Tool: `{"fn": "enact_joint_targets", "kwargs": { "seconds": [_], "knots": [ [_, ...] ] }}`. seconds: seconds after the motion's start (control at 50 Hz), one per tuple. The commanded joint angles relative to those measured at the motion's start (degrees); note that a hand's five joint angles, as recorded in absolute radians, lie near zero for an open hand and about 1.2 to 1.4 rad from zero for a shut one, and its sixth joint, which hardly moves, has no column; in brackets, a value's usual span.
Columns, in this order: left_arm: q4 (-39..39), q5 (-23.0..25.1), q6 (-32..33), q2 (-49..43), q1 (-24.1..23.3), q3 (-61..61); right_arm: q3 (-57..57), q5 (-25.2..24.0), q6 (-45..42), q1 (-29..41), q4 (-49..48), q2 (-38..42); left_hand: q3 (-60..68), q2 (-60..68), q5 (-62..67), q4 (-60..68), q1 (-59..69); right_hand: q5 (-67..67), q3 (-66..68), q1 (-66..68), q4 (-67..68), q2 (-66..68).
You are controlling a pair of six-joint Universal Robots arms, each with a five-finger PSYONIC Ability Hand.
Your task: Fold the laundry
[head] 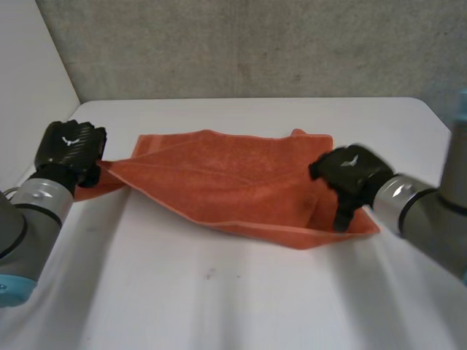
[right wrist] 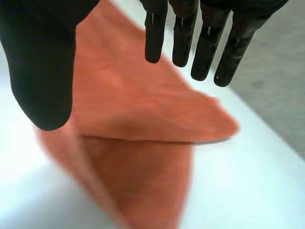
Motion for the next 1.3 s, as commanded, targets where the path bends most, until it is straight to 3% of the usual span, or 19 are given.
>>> {"fn": "enact_joint_targets", "kwargs": {
  "seconds": [0.02,0.12,0.22,0.32,0.52,0.74,1.08,1.14,1.18,1.3],
  "knots": [
    [-3.3,0.1,-0.4,4.7,1.0,-1.4,-1.9,-1.8,2.2,-6.5,-4.5,-0.4,11.8,11.4,14.9,11.5,15.2,2.5,2.0,4.4,2.3,1.0],
    [-3.6,0.2,-0.8,6.2,1.0,-2.5,-1.8,-1.8,-3.3,-7.4,-0.3,2.1,11.8,11.4,14.9,11.5,15.2,4.5,4.0,6.5,4.4,3.0],
    [-3.6,1.9,-1.0,5.9,1.1,-2.8,1.1,-1.7,-3.4,-7.7,1.8,4.6,11.8,11.4,14.9,11.5,15.2,5.5,5.0,7.5,5.4,4.0],
    [-3.6,3.0,-1.0,5.4,1.5,-2.6,6.8,-2.2,1.6,-7.9,-2.0,4.3,11.8,11.4,14.9,11.5,15.2,6.7,6.2,8.6,6.5,5.2],
    [-3.6,3.1,-1.0,5.2,2.5,-2.4,14.5,-4.8,2.6,-8.0,-11.5,4.7,11.8,11.4,14.9,11.5,15.2,14.8,14.3,16.7,14.6,13.3],
    [-3.6,3.2,-1.0,5.2,2.9,-2.5,15.0,-5.6,2.6,-8.9,-17.7,8.1,11.8,11.4,14.9,11.5,15.2,24.7,24.2,26.6,24.5,23.2],
    [-3.5,3.2,-1.0,4.6,2.9,-2.5,12.9,-5.5,2.0,-8.8,-18.6,12.0,11.8,11.4,14.9,11.5,15.2,26.7,26.2,28.7,26.6,25.2],
    [-3.5,3.2,-1.0,4.6,2.9,-2.4,12.4,-5.5,2.1,-8.9,-18.8,12.4,11.8,11.4,14.9,11.5,15.2,37.1,36.6,39.0,37.0,35.6],
    [-3.5,3.2,-1.1,4.6,2.9,-2.4,12.2,-5.5,2.2,-9.2,-19.9,12.3,11.8,11.4,14.9,11.5,15.2,57.3,56.8,59.2,57.2,55.8],
    [-3.5,3.2,-1.0,4.6,2.9,-2.3,12.1,-4.9,2.3,-10.8,-23.2,10.0,11.8,11.4,14.9,11.5,15.2,57.4,57.0,59.4,57.3,56.0]
  ]
}}
